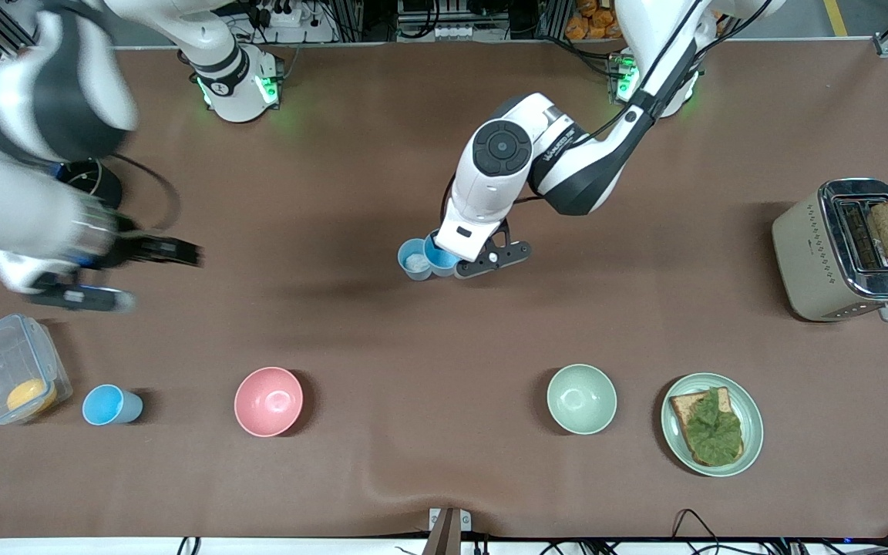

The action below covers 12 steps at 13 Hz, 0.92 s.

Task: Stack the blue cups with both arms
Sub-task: 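Lower the left gripper's cup into the placed cup while the right gripper retracts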

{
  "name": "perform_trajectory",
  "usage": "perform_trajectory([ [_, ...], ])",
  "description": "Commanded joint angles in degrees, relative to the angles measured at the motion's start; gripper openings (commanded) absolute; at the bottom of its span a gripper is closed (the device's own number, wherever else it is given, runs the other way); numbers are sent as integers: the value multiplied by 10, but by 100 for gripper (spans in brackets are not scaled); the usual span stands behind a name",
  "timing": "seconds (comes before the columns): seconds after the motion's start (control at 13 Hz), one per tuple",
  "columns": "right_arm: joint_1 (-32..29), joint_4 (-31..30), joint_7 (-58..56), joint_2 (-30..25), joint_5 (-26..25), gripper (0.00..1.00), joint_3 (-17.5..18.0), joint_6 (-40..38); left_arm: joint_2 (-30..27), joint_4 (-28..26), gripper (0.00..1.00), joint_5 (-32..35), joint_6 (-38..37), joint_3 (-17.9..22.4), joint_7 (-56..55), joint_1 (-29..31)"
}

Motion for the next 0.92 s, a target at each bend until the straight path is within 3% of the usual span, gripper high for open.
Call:
perform_trajectory([
  [0.0, -62, 28, -74, -6, -5, 100, 19, -24, 13, 15, 0, 11, 16, 5, -12, -22],
  [0.31, -155, -21, -96, -81, -10, 100, 92, -20, 37, 15, 0, 11, 44, 6, -13, -39],
  [0.85, -154, -13, -98, -81, -41, 100, 93, -18, 62, 14, 0, 53, 73, 6, -31, -58],
])
